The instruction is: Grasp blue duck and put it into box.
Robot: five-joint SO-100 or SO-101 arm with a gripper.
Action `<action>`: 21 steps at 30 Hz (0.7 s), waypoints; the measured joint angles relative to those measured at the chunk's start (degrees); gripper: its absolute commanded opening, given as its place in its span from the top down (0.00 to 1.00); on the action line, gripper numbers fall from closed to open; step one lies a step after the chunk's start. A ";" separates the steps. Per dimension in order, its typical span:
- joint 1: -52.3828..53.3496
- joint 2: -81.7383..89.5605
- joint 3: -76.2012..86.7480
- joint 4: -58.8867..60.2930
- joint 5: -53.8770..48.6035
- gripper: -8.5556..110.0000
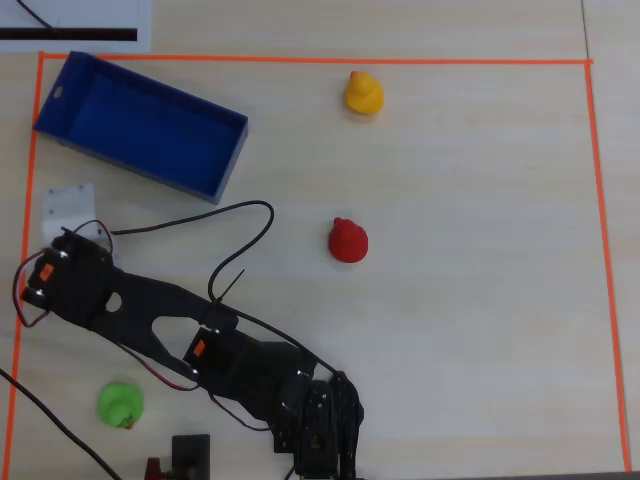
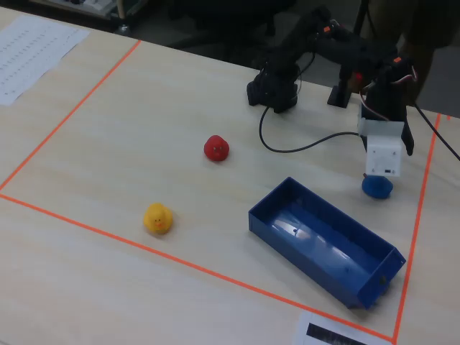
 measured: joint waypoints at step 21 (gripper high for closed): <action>5.27 -0.53 12.74 -14.94 -3.08 0.65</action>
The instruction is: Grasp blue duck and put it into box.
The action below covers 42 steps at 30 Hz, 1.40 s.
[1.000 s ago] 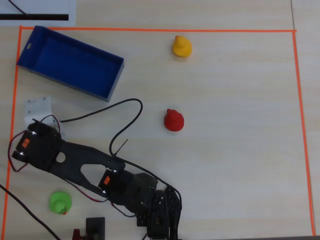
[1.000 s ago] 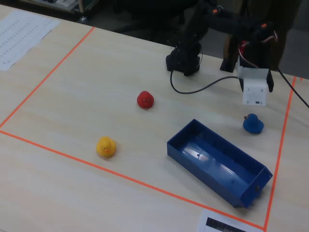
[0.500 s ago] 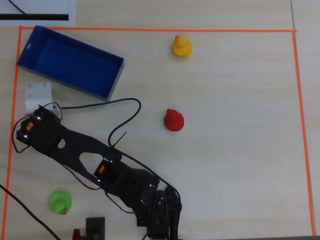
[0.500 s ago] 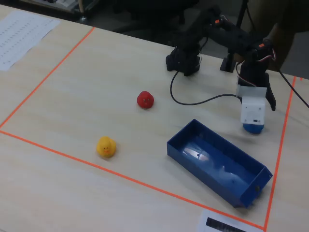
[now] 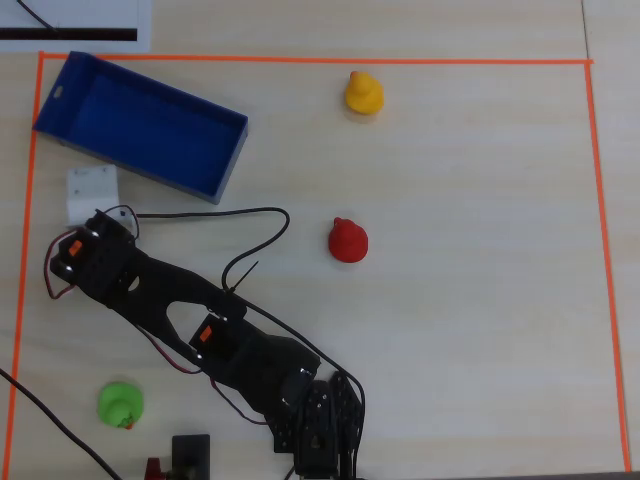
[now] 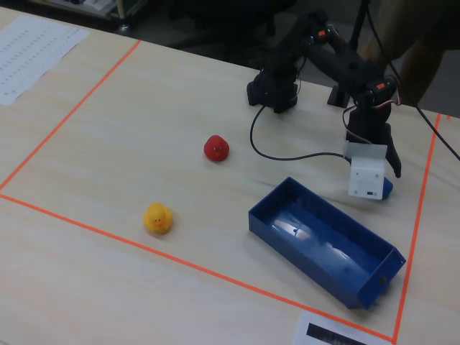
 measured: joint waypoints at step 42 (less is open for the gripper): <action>30.15 -12.39 -36.21 13.36 -0.53 0.71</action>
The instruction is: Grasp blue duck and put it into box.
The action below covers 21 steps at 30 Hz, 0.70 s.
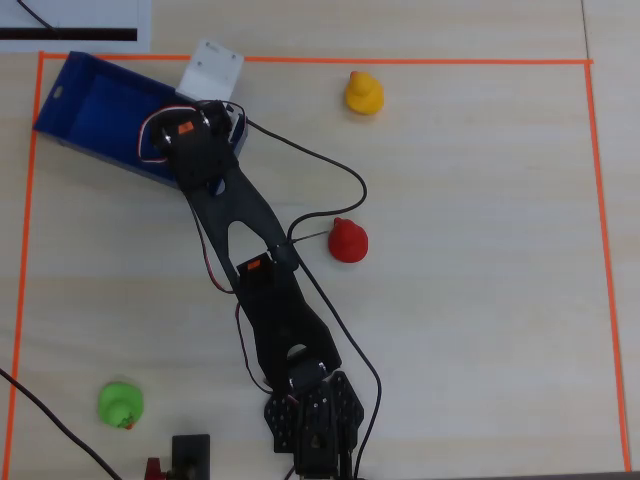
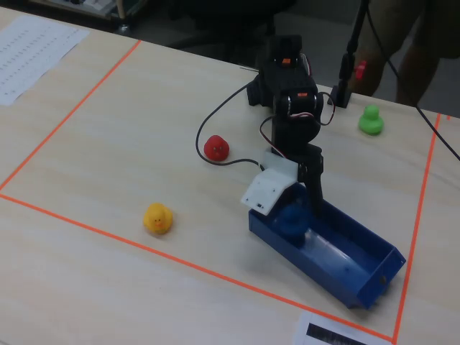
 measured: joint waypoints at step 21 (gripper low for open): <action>20.74 99.67 97.56 -34.01 -18.37 0.93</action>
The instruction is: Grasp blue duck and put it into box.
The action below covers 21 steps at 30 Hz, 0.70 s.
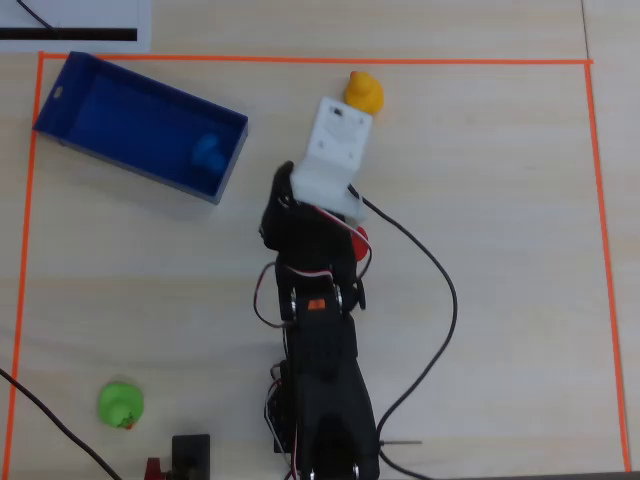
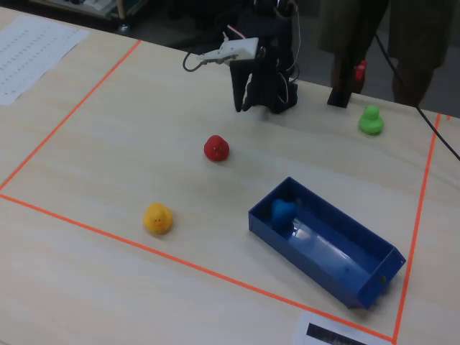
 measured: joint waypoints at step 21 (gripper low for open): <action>0.88 38.85 45.97 25.49 -12.22 0.90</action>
